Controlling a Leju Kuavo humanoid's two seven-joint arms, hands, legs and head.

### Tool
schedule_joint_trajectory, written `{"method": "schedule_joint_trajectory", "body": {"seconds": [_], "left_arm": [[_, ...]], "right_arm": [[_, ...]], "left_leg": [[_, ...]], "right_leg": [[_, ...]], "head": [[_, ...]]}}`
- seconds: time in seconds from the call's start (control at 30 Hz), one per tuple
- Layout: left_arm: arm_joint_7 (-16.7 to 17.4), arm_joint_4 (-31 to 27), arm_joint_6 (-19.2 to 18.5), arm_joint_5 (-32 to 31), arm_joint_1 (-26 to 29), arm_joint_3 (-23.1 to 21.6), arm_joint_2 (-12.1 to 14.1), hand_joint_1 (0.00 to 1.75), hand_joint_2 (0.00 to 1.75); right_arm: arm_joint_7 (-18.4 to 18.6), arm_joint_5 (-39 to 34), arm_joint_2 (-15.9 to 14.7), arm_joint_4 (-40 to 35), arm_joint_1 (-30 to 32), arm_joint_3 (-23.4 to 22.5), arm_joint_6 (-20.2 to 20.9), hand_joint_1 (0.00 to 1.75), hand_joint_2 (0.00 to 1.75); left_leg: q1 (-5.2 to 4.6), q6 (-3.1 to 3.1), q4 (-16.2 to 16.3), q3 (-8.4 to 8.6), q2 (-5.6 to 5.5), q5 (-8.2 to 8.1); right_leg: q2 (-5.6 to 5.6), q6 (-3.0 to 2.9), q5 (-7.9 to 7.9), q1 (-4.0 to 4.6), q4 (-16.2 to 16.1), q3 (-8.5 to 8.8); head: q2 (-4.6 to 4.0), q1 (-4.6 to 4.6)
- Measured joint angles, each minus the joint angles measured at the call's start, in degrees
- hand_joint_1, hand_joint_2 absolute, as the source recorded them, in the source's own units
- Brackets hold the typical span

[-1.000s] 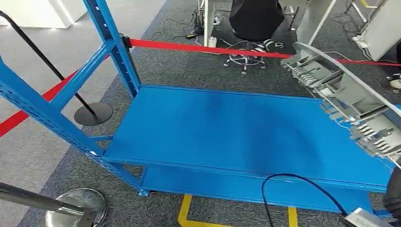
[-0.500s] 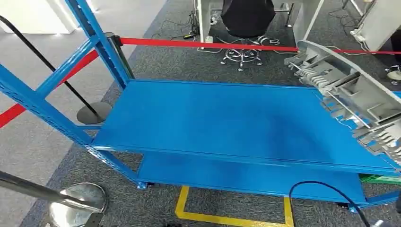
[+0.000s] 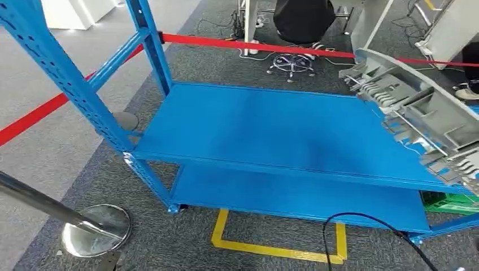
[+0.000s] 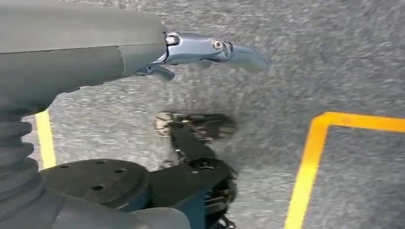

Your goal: Take the parts from the cabinet and place them on the table.

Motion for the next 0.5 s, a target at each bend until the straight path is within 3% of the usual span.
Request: {"method": "schedule_joint_trajectory", "body": {"seconds": [0.03, 0.07, 0.1, 0.13, 0.17, 0.2, 0.23, 0.27, 0.33, 0.37, 0.4, 0.47, 0.5], "left_arm": [[0.02, 0.00, -0.04, 0.00, 0.02, 0.00, -0.07, 0.00, 1.75], [0.13, 0.00, -0.07, 0.00, 0.02, 0.00, -0.09, 0.00, 1.75], [0.26, 0.00, -0.07, 0.00, 0.01, 0.00, -0.11, 0.00, 1.75], [0.26, 0.00, -0.07, 0.00, 0.01, 0.00, -0.11, 0.00, 1.75], [0.26, 0.00, -0.07, 0.00, -0.01, 0.00, -0.13, 0.00, 1.75], [0.26, 0.00, -0.07, 0.00, 0.02, 0.00, -0.13, 0.00, 1.75], [0.26, 0.00, -0.07, 0.00, 0.05, 0.00, -0.11, 0.00, 1.75], [0.26, 0.00, -0.11, 0.00, 0.03, 0.00, -0.13, 0.00, 1.75], [0.31, 0.00, -0.11, 0.00, 0.26, 0.02, -0.13, 0.00, 1.75], [0.31, 0.00, -0.07, 0.02, 0.28, 0.04, -0.07, 0.00, 1.75], [0.33, 0.00, -0.02, 0.04, 0.35, 0.04, -0.09, 0.00, 1.75], [0.33, 0.00, -0.02, 0.11, 0.25, 0.04, -0.13, 0.00, 1.75], [0.43, 0.00, -0.04, 0.13, 0.16, 0.04, -0.17, 0.00, 1.75]], "right_arm": [[0.00, -0.15, 0.00, 0.00, 0.01, -0.11, 0.09, 1.43, 1.75], [0.00, -0.24, 0.02, 0.00, 0.00, -0.26, 0.11, 1.43, 1.75], [0.00, -0.28, 0.04, 0.00, -0.01, -0.35, 0.11, 1.43, 1.75], [-0.02, -0.31, 0.04, 0.00, -0.06, -0.37, 0.13, 1.43, 1.75], [-0.04, -0.31, 0.04, -0.02, -0.10, -0.37, 0.20, 1.43, 1.75], [-0.04, -0.28, 0.04, -0.07, -0.20, -0.37, 0.28, 1.43, 1.75], [-0.15, -0.35, 0.07, -0.11, -0.08, -0.39, 0.28, 1.43, 1.75], [-0.11, -0.28, 0.07, -0.13, -0.13, -0.44, 0.31, 1.43, 1.75], [-0.13, -0.35, 0.09, -0.22, -0.14, -0.59, 0.33, 1.43, 1.75], [-0.18, -0.46, 0.09, -0.22, -0.22, -0.68, 0.42, 1.43, 1.75], [-0.24, -0.57, 0.22, -0.22, -0.16, -0.72, 0.66, 1.43, 1.75], [-0.28, -0.87, 0.37, -0.24, -0.06, -0.96, 1.57, 1.43, 1.75], [-0.35, -0.90, 0.37, -0.22, -0.05, -1.05, 2.03, 1.43, 1.75]], "left_leg": [[-0.03, -0.05, 0.02, -0.83, 0.05, 0.63], [-0.03, -0.13, 0.08, -1.71, 0.08, 1.31], [-0.03, -0.27, 0.12, -2.51, 0.08, 1.89], [-0.02, -0.47, 0.17, -3.27, 0.07, 2.56], [-0.01, -0.72, 0.32, -3.82, 0.06, 3.18], [-0.35, -1.15, 0.44, -4.31, -0.05, 3.64], [-0.30, -1.42, 0.29, -4.17, -0.03, 4.32], [-0.23, -1.74, 0.17, -4.26, -0.01, 4.83], [-0.07, -2.53, -0.23, -4.49, -0.04, 6.02], [0.09, -2.90, 0.25, -5.02, 0.00, 4.25], [0.09, -3.21, 2.45, -5.75, -0.01, 0.31], [0.23, -3.70, 10.41, -7.68, 0.00, -6.72], [0.26, -3.84, 14.20, -8.28, 0.00, -8.53]], "right_leg": [[0.00, 0.01, 0.52, 0.01, 1.43, 0.37], [-0.01, -0.02, 2.45, 0.03, 0.57, 1.87], [-0.01, -0.10, 4.63, 0.04, -2.02, 4.26], [-0.01, -0.25, 6.34, 0.04, -6.44, 7.77], [-0.02, -0.36, 6.00, 0.03, -11.99, 11.88], [-0.02, -0.51, 3.57, 0.26, -17.36, 15.35], [0.14, -1.37, 3.59, 0.42, -17.63, 15.11], [0.18, -1.69, 3.70, 0.49, -17.95, 14.36], [0.07, -2.88, 4.78, 0.53, -17.80, 13.50], [-0.22, -3.49, 5.54, 0.33, -17.85, 12.76], [-0.16, -3.94, 6.30, 0.29, -17.85, 11.94], [-0.16, -4.12, 7.80, 0.30, -17.82, 10.50], [-0.19, -4.11, 8.61, 0.31, -17.72, 9.53]], "head": [[0.00, -0.04], [0.00, 0.00], [0.00, -0.02], [0.00, -0.02], [0.00, -0.04], [0.00, 0.00], [0.00, -0.33], [0.00, -0.08], [0.00, 0.04], [0.00, 0.07], [0.00, -0.39], [0.00, -0.59], [0.00, -0.55]]}}
